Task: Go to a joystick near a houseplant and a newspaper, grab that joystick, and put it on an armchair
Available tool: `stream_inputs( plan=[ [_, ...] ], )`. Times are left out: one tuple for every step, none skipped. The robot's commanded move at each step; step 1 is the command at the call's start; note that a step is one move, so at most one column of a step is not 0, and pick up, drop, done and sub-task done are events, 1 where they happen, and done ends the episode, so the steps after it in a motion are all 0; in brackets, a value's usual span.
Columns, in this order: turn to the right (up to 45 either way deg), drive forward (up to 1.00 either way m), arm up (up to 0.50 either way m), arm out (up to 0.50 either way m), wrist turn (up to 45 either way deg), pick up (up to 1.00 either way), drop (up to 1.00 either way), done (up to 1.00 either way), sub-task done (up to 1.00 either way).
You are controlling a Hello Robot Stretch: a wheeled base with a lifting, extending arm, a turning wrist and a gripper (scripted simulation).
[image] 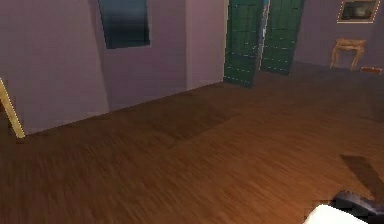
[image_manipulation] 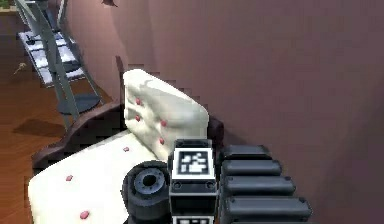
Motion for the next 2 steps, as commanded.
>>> stream_inputs(
  plan=[
    [18.0,0.0,0.0,0.0,0.0,0.0,0.0,0.0,0.0],
    [-18.0,0.0,0.0,0.0,0.0,0.0,0.0,0.0,0.0]
  ],
)
